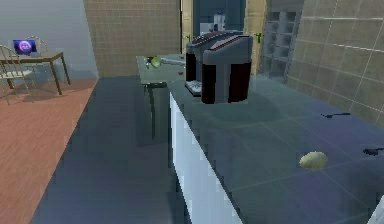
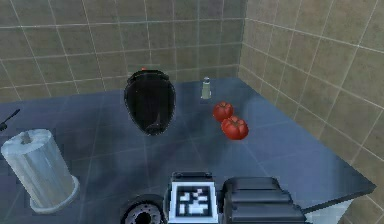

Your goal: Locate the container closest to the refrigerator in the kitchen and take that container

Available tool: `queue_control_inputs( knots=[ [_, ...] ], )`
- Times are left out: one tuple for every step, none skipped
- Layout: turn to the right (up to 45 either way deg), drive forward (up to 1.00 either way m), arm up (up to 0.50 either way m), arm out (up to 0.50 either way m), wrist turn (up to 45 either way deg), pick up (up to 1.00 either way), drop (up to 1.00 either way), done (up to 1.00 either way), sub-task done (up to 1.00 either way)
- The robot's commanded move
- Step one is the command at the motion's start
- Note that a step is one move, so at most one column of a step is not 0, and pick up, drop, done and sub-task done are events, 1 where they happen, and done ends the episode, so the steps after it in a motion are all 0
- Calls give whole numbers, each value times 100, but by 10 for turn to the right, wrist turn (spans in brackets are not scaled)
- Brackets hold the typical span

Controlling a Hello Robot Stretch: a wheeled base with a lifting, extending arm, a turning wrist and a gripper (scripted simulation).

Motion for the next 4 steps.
queue_control_inputs(
  knots=[
    [0, 0, 0, 34, 0, 0, 0, 0, 0],
    [0, 0, 0, 0, 450, 0, 0, 0, 0],
    [0, 0, 0, 0, 450, 0, 0, 0, 0],
    [0, 0, 0, 0, 450, 0, 0, 0, 0]
  ],
)
